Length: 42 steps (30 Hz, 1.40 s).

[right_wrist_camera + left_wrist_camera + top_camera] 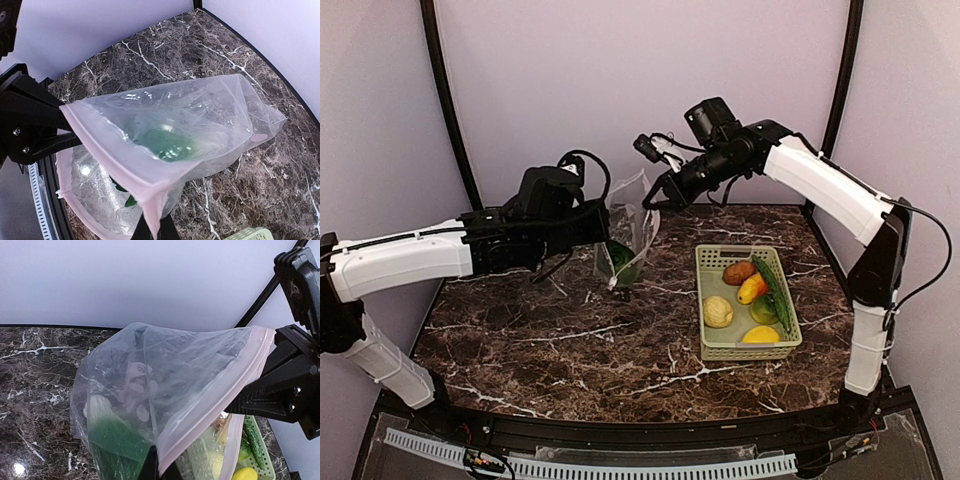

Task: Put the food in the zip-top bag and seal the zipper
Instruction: Adjust the zipper food storage bag at the center of the board, then pick up the fake vegetable from the bin.

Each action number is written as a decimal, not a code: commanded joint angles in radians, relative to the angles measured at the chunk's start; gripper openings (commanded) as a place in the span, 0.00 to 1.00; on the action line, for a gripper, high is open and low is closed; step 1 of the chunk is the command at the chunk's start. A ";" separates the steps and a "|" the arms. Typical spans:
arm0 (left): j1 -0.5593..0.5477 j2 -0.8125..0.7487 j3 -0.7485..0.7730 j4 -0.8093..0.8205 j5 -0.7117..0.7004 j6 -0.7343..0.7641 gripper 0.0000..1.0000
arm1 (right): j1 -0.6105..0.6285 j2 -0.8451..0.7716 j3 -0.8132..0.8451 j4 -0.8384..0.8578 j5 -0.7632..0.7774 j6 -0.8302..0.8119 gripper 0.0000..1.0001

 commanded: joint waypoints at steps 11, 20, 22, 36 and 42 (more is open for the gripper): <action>0.019 -0.158 -0.033 -0.057 -0.085 0.260 0.01 | 0.009 0.142 0.160 0.024 -0.164 -0.082 0.00; 0.021 -0.056 -0.072 -0.084 0.019 0.170 0.01 | -0.014 0.036 -0.058 -0.036 -0.122 -0.205 0.47; 0.022 -0.051 -0.102 -0.046 0.025 0.142 0.01 | -0.047 -0.061 -0.170 -0.030 -0.121 -0.234 0.62; 0.035 0.211 0.121 0.016 0.302 0.141 0.01 | -0.312 -0.443 -0.674 -0.025 0.025 -0.307 0.55; 0.037 0.223 0.140 0.004 0.340 0.159 0.01 | -0.396 -0.340 -0.696 -0.016 0.242 -0.219 0.42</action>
